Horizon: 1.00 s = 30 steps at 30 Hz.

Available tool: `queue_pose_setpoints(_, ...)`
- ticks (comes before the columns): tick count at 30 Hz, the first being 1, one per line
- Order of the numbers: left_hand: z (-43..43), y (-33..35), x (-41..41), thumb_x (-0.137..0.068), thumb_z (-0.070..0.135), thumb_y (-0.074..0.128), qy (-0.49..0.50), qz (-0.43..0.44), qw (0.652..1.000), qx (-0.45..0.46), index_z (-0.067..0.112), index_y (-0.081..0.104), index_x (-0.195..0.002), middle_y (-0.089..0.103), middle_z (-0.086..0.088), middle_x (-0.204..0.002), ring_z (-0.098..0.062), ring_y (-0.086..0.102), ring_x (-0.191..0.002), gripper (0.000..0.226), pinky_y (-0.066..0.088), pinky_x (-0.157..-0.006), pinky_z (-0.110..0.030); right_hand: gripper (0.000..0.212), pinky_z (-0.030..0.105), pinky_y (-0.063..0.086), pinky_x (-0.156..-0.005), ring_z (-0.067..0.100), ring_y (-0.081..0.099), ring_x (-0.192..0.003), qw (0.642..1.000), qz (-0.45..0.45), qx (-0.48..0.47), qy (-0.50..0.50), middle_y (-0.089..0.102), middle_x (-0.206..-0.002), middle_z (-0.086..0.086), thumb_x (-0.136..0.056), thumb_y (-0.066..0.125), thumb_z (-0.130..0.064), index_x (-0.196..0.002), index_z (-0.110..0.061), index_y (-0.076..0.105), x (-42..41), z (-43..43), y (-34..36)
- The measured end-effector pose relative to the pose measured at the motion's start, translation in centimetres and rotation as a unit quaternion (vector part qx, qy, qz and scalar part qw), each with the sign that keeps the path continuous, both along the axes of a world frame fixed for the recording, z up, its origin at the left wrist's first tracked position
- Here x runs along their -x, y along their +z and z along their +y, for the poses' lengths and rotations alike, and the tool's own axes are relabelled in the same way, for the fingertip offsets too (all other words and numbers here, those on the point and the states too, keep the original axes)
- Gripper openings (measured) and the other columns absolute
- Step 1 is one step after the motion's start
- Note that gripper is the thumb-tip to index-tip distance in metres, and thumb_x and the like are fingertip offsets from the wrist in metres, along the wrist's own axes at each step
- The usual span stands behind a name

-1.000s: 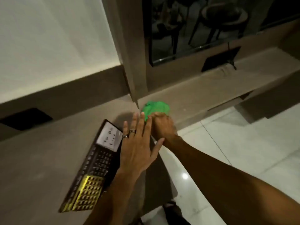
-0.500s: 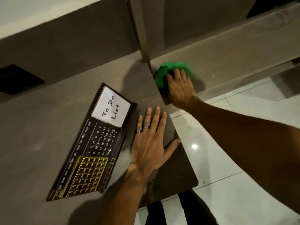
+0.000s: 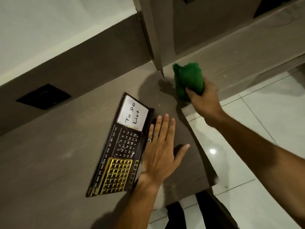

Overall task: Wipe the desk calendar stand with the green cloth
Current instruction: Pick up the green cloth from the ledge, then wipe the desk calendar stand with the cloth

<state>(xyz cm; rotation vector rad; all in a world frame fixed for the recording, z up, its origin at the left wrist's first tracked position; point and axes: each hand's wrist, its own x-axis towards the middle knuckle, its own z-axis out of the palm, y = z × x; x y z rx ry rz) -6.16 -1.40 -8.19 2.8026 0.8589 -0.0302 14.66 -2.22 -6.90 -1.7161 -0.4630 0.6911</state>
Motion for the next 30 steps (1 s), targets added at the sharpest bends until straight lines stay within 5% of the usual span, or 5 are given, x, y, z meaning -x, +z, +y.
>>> queue_pose_setpoints(3, 0.6, 2.9, 2.5, -0.097, 0.062, 0.036, 0.024, -0.002, 0.999, -0.042, 0.008, 0.014, -0.155, 0.013, -0.015, -0.164, -0.028, 0.008, -0.152, 0.083, 0.023, -0.120, -0.053, 0.043, 0.035, 0.053, -0.096, 0.011, 0.061, -0.111, 0.998, -0.040, -0.035, 0.044, 0.064, -0.120, 0.002, -0.091, 0.061, -0.005, -0.132, -0.014, 0.053, 4.1, -2.2, 0.8)
queue_pose_setpoints(11, 1.0, 8.6, 9.7, -0.063, 0.055, 0.084, 0.084, 0.027, 0.987, -0.131, 0.011, 0.009, -0.157, 0.005, -0.013, -0.165, -0.031, -0.006, -0.152, 0.128, -0.009, -0.121, -0.051, 0.078, 0.049, 0.037, -0.111, 0.017, 0.041, -0.137, 0.981, -0.169, -0.016, 0.093, 0.048, -0.147, 0.007, -0.074, 0.059, 0.014, -0.143, -0.019, 0.045, 14.9, -4.4, 0.3)
queue_pose_setpoints(18, 1.0, 8.2, 12.3, -0.052, 0.057, 0.089, 0.119, 0.098, 0.979, -0.131, 0.008, 0.005, -0.157, 0.001, -0.016, -0.165, -0.034, -0.001, -0.151, 0.143, 0.009, -0.118, -0.064, 0.086, 0.051, 0.031, -0.114, 0.021, 0.029, -0.144, 0.979, -0.166, 0.020, 0.116, 0.035, -0.155, 0.006, -0.075, 0.062, 0.013, -0.147, -0.026, 0.036, 17.8, -3.9, 0.1)
queue_pose_setpoints(30, 9.0, 8.4, 12.6, -0.059, 0.063, 0.082, 0.068, 0.137, 0.972, -0.178, 0.007, -0.005, -0.156, 0.007, -0.014, -0.165, -0.031, 0.008, -0.152, 0.142, 0.018, -0.120, -0.056, 0.082, 0.042, 0.029, -0.116, 0.027, 0.033, -0.140, 0.959, -0.243, 0.055, 0.134, 0.039, -0.153, 0.008, -0.078, 0.068, -0.008, -0.150, -0.013, 0.030, 18.1, 1.0, 0.0)
